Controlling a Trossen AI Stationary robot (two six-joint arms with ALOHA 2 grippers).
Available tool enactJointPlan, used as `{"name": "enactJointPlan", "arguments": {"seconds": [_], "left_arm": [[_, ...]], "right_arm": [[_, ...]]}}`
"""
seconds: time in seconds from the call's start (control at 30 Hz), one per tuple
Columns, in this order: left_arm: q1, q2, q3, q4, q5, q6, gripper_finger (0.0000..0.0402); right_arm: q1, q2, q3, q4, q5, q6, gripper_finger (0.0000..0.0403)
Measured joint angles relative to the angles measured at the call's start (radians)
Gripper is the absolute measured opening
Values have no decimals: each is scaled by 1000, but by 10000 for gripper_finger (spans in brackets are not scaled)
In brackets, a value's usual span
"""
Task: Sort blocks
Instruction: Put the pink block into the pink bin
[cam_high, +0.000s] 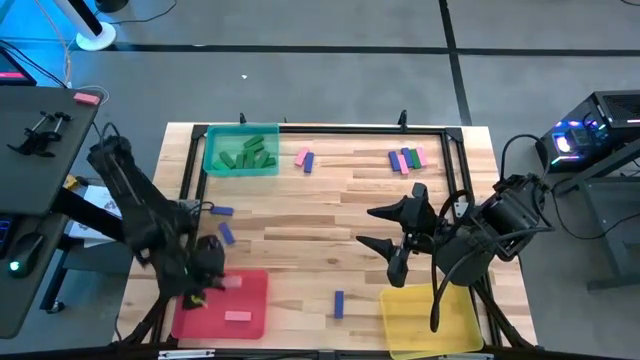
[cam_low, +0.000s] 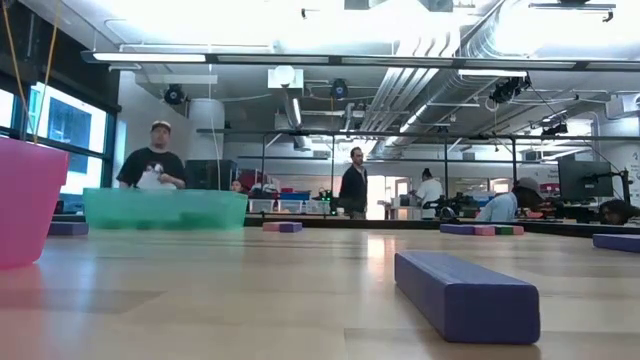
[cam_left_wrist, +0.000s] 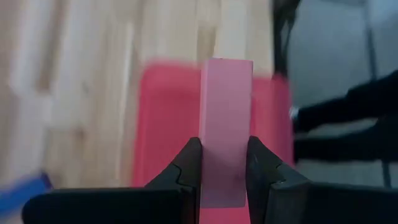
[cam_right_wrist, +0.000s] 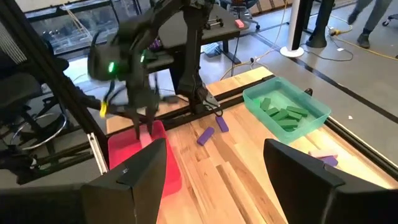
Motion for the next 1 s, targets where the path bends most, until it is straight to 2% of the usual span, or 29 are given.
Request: {"name": "enactJointPlan", "arguments": {"seconds": [0.23,0.5,0.63,0.8,0.93,1.0], "left_arm": [[-110,201,-125,136,175,-106,45],[-94,269,-142,131,191,-154,52],[-75,263,-141,114,212,-153,119],[-39,243,-141,123,345,-154,213],[-16,223,-140,161,451,-109,260],[3,199,-126,147,470,-78,271]], "right_arm": [[0,0,0,-10,-7,6,243],[0,0,0,-13,-7,6,243],[0,0,0,-16,-19,6,243],[0,0,0,-37,-35,24,243],[0,0,0,-43,-34,24,243],[0,0,0,-42,-34,28,243]]}}
